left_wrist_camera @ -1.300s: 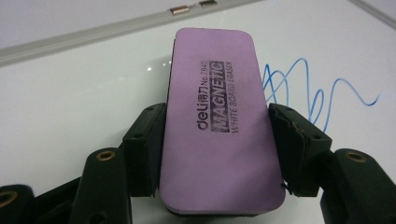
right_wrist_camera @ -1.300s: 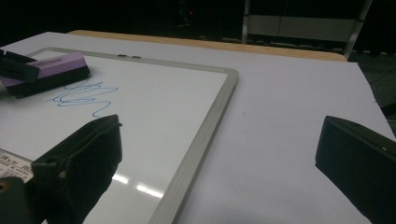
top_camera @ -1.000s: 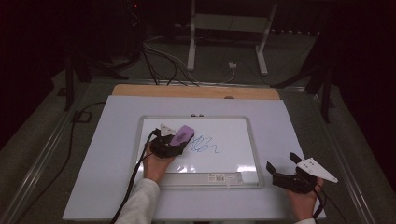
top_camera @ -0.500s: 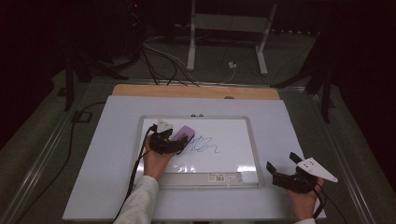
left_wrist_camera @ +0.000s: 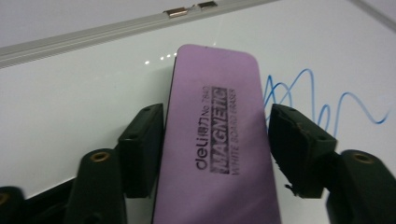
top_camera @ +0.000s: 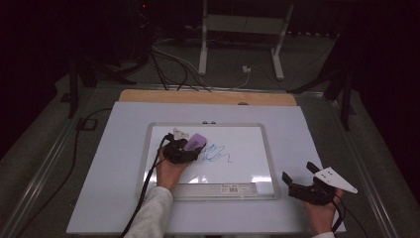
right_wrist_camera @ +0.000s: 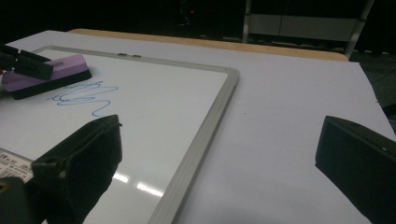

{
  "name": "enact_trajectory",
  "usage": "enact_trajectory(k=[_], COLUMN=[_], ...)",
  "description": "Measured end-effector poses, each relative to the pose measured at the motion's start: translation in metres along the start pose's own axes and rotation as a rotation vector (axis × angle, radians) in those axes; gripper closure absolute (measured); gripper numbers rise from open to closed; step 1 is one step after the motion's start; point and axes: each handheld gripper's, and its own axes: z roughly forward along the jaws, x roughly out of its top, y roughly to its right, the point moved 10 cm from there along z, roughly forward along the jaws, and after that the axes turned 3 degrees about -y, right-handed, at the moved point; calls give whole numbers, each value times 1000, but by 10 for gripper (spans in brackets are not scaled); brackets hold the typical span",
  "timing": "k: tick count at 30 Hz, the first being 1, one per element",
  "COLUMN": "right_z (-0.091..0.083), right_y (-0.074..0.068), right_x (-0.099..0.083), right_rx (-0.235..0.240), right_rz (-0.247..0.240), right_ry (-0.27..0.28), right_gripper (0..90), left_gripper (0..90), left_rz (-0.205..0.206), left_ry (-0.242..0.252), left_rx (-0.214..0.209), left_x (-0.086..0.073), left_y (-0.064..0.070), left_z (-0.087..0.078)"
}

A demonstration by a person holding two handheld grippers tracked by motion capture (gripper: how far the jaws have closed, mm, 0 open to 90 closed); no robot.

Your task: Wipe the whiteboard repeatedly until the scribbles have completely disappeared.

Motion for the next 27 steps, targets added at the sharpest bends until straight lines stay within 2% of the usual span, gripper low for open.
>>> enact_trajectory(k=[8,12,16,18,22,27], right_z=[-1,-1,0,0,0,0], right_y=[1,1,0,1,0,0], right_x=[0,0,0,0,-1,0], right_rx=[-1,-1,0,-1,1,1], right_rz=[3,2,2,3,0,-4], right_ry=[1,0,0,-1,-2,-3], right_gripper=[10,10,10,10,10,10], left_gripper=[414,415,416,416,416,416], left_rz=[-1,-6,-19,-27,-29,-3], left_ry=[-11,-14,-19,-19,-20,-28], left_rx=[15,29,61,60,55,33], left_x=[1,3,6,7,7,7], left_y=[0,-3,-11,-11,-8,8], left_z=[1,2,3,4,6,8])
